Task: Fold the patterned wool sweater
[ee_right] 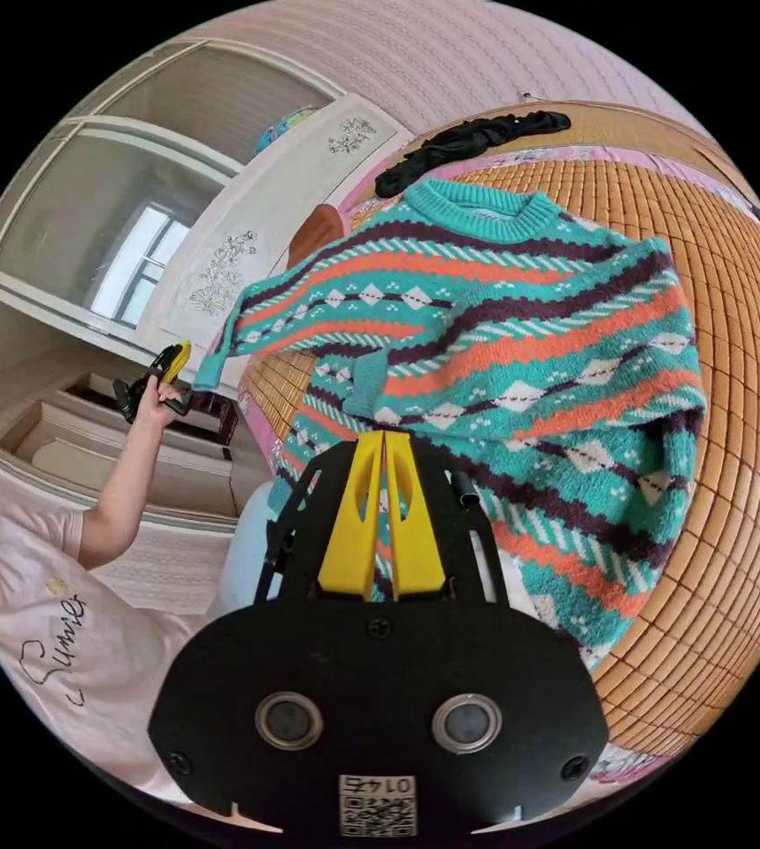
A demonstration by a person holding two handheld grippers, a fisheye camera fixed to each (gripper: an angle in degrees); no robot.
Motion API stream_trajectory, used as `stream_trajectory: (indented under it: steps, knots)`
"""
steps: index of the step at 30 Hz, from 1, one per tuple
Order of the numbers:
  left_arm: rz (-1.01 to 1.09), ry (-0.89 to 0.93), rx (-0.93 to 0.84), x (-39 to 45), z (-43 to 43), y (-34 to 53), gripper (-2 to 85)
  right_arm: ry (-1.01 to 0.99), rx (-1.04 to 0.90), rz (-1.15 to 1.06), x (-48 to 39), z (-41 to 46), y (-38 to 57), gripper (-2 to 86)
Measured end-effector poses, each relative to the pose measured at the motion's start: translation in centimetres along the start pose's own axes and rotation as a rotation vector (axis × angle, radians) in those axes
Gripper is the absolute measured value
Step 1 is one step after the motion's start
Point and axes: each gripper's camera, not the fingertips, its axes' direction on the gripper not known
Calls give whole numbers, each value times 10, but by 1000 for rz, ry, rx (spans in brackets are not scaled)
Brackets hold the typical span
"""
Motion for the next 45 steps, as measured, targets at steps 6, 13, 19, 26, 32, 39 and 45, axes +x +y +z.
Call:
stream_trajectory:
  steps: [6,13,19,26,32,39,45]
  knots:
    - [88,-39,-138,-44,-37,48,51,201,-186,-156,-58,80,-45,127]
    - [199,0,-500,-43,-6,124,55,431,-311,-157,-64,130,-59,83]
    - [362,35,-665,-15,26,144,77,260,-17,3,-14,-14,-21,25]
    - [436,92,-806,4,50,159,106,529,500,576,102,-271,122,45]
    - [502,81,-933,20,75,177,132,446,394,537,99,-259,209,86]
    - [576,-3,-1123,43,111,203,101,89,-114,482,89,-103,244,137]
    - [667,51,-1155,69,113,203,39,189,-170,531,104,-108,245,27]
